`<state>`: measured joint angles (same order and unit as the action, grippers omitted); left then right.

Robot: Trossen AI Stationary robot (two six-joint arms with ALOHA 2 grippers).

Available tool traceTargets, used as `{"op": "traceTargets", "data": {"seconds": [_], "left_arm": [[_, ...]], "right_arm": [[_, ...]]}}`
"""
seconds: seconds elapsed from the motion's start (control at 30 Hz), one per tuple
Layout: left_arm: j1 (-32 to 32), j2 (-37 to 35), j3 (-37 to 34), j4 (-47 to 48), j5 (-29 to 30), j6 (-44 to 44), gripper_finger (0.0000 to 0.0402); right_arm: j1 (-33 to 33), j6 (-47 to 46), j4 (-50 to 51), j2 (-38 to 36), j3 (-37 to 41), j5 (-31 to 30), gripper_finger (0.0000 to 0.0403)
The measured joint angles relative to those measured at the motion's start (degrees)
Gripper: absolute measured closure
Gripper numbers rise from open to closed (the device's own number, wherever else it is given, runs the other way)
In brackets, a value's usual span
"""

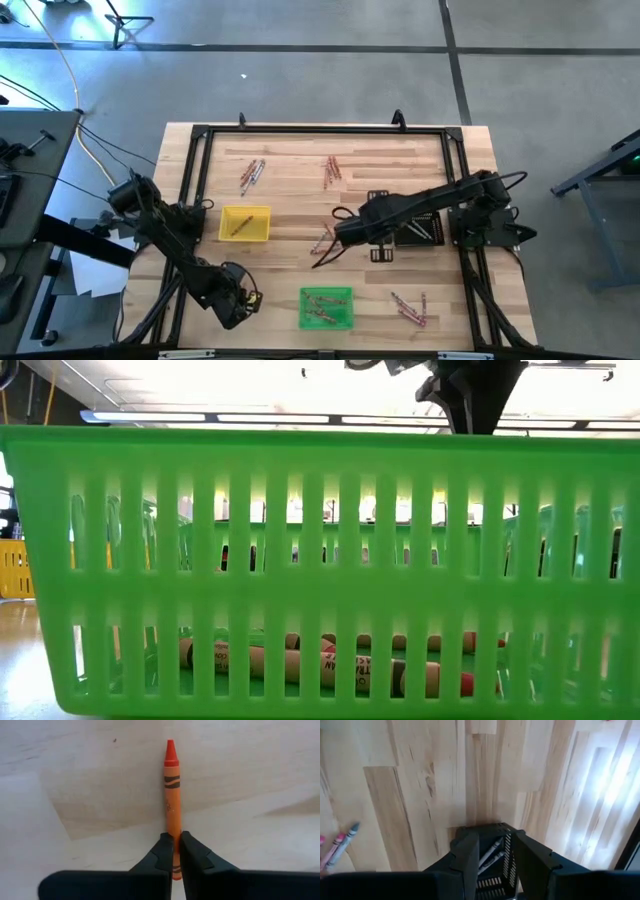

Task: Sort crayons
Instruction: Put the orange crayon into the yellow bin

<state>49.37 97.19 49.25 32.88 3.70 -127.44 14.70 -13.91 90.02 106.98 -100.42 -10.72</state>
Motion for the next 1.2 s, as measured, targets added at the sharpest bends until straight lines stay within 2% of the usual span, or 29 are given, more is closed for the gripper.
{"op": "traceTargets", "data": {"seconds": [0.17, 0.37, 0.57, 0.7, 0.77, 0.93, 1.2], "left_arm": [[-0.8, -1.6, -0.2, -1.2, 0.7, 0.0, 0.04], [-2.7, -5.6, 1.0, 0.8, 7.5, 2.0, 0.0401], [-7.4, -12.5, 1.0, 4.2, 22.5, 8.5, 0.0401], [-12.2, -17.9, 1.1, 12.0, 31.6, 15.4, 0.0401], [-15.0, -20.2, 1.1, 17.4, 34.0, 18.7, 0.0401], [-21.4, -24.0, 1.1, 26.8, 31.8, 29.6, 0.0401], [-27.3, -24.0, 1.1, 28.2, 24.3, 47.3, 0.0401]], "right_arm": [[-3.0, 3.0, 0.0, -4.6, 0.0, -0.5, 0.029], [-9.0, 3.4, -0.4, -12.9, 0.0, -3.3, 0.029], [-14.7, 0.7, -7.3, -21.4, 0.0, -6.2, 0.029], [-17.0, -0.7, -14.1, -24.8, 0.0, -6.2, 0.029], [-17.6, -0.7, -16.8, -25.4, 0.0, -6.2, 0.029], [-17.7, -1.3, -19.9, -25.6, 0.0, -8.0, 0.029], [-17.8, -4.1, -19.7, -24.8, 0.0, -12.0, 0.029]]}}
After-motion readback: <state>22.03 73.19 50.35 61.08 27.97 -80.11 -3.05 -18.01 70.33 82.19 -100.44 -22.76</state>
